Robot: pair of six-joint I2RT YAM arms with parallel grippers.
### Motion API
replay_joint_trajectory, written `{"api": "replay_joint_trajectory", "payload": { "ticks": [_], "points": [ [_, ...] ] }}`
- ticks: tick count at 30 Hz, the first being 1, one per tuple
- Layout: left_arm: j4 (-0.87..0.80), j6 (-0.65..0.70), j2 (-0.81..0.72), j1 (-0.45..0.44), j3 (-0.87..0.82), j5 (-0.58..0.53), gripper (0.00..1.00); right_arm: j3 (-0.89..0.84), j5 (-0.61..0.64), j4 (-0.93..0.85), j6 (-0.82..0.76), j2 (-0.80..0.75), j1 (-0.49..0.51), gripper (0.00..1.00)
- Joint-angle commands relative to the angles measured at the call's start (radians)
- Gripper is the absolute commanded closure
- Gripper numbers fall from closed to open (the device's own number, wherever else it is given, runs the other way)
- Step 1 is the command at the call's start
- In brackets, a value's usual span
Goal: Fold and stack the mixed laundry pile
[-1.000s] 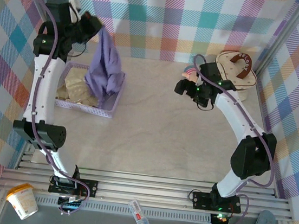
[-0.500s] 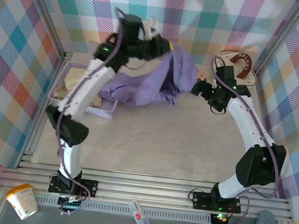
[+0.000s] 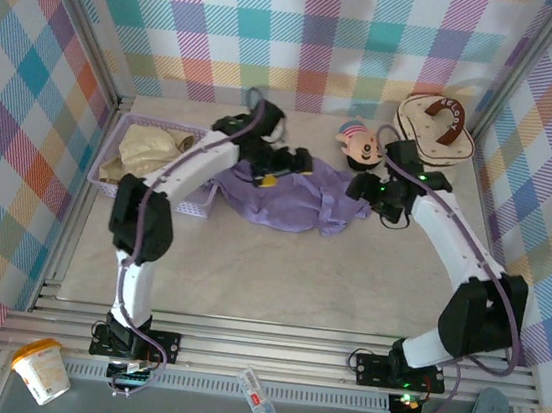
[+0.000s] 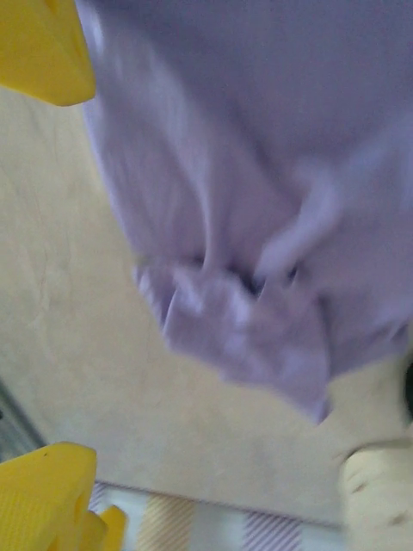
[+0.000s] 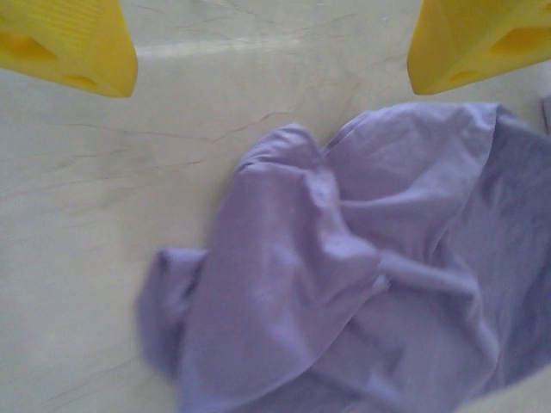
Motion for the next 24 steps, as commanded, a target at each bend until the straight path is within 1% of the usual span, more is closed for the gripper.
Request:
{"api": "replay_joint_trajectory", "payload": {
  "ticks": [1, 4, 7, 9, 12, 15, 17, 18, 19, 20, 21, 24],
  "points": [
    [0.096, -0.072, -0.101, 0.077, -0.209, -0.082, 0.00, 0.006, -0.106, 0.068, 0.061, 0.121, 0.030, 0.21],
    [0.165, -0.111, -0.172, 0.098, -0.366, -0.127, 0.00, 0.039, -0.094, 0.100, 0.104, 0.214, 0.046, 0.23],
    [0.194, -0.126, -0.207, 0.104, -0.454, -0.179, 0.00, 0.098, -0.072, 0.122, 0.121, 0.302, 0.063, 0.26],
    [0.200, -0.132, -0.212, 0.109, -0.484, -0.206, 0.00, 0.146, -0.069, 0.130, 0.120, 0.357, 0.080, 0.29],
    [0.208, -0.141, -0.215, 0.121, -0.513, -0.257, 0.00, 0.221, -0.027, 0.123, 0.137, 0.450, 0.103, 0.32],
    [0.213, -0.146, -0.210, 0.136, -0.534, -0.306, 0.00, 0.286, -0.011, 0.104, 0.159, 0.532, 0.111, 0.42],
    [0.213, -0.152, -0.202, 0.150, -0.542, -0.323, 0.00, 0.309, 0.018, 0.075, 0.178, 0.561, 0.110, 0.56],
    [0.212, -0.151, -0.199, 0.155, -0.542, -0.328, 0.00, 0.315, 0.029, 0.063, 0.178, 0.562, 0.110, 0.67],
    [0.206, -0.146, -0.196, 0.161, -0.539, -0.339, 0.00, 0.316, 0.044, 0.054, 0.174, 0.550, 0.110, 0.79],
    [0.199, -0.139, -0.196, 0.165, -0.535, -0.353, 0.00, 0.309, 0.055, 0.056, 0.170, 0.525, 0.110, 0.94],
    [0.189, -0.129, -0.196, 0.170, -0.530, -0.369, 0.00, 0.297, 0.065, 0.059, 0.165, 0.494, 0.110, 1.00],
    [0.151, -0.101, -0.199, 0.196, -0.517, -0.431, 0.00, 0.253, 0.082, 0.071, 0.131, 0.361, 0.104, 1.00]
  ]
}}
